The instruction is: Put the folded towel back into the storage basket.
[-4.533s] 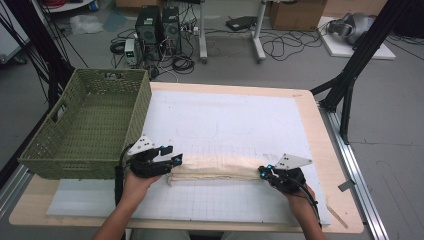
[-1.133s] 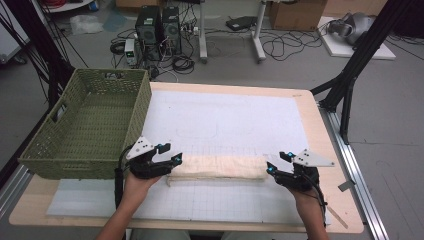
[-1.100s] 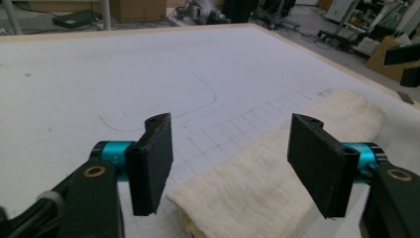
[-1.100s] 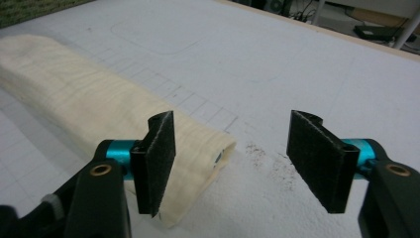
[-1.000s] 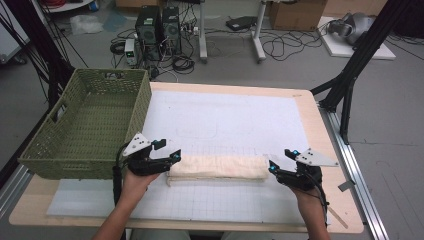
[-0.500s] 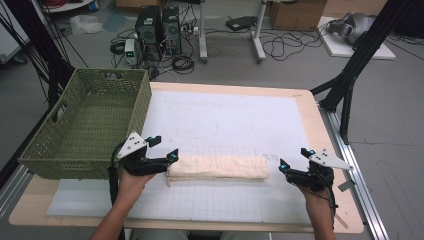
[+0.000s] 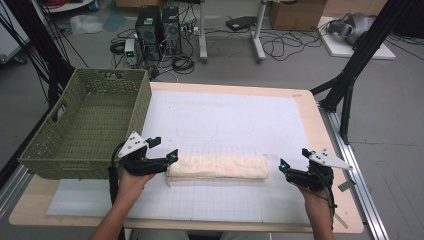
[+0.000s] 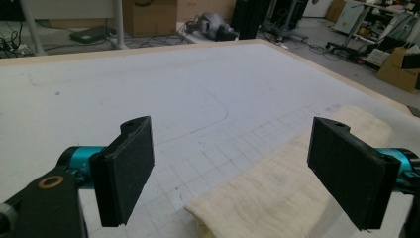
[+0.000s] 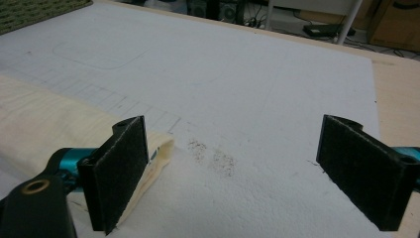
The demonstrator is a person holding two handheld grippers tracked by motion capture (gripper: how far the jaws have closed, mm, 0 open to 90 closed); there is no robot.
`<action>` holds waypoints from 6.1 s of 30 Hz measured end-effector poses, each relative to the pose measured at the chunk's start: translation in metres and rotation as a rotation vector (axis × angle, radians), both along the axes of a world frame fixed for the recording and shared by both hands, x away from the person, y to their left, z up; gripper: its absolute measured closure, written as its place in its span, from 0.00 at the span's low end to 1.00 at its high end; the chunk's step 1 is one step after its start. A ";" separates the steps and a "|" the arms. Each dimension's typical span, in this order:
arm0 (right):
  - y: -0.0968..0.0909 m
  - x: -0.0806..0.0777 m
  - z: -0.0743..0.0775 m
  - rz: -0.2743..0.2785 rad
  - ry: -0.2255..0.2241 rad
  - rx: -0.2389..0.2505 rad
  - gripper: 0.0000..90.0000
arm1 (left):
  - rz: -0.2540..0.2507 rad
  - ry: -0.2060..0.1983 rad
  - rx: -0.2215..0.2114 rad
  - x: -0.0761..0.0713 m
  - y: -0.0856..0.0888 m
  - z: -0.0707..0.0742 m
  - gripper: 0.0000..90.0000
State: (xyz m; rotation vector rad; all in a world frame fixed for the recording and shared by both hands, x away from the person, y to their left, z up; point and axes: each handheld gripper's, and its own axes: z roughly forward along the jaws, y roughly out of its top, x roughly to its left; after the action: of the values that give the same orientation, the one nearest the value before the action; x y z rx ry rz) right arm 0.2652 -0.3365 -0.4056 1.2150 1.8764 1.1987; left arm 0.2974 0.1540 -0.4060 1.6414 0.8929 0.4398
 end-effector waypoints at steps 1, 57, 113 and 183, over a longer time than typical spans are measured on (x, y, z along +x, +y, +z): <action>0.000 0.000 0.000 -0.002 -0.002 0.003 0.13 | 0.000 0.003 0.000 0.000 0.000 0.000 0.21; 0.038 0.013 -0.017 0.154 0.138 -0.040 0.18 | -0.093 0.230 0.271 -0.004 -0.020 -0.045 0.89; 0.043 0.014 -0.009 0.256 0.175 0.039 0.93 | -0.080 0.125 0.160 -0.011 -0.011 -0.009 0.94; 0.249 0.154 0.121 0.586 -0.103 0.048 0.93 | 0.327 -0.076 0.086 -0.053 0.163 0.101 0.94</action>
State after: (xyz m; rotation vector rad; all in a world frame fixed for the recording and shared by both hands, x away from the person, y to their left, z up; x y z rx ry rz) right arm 0.4189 -0.0874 -0.2850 0.6145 2.2078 1.5745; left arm 0.2444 0.3171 -0.3046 1.5480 1.1022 0.7691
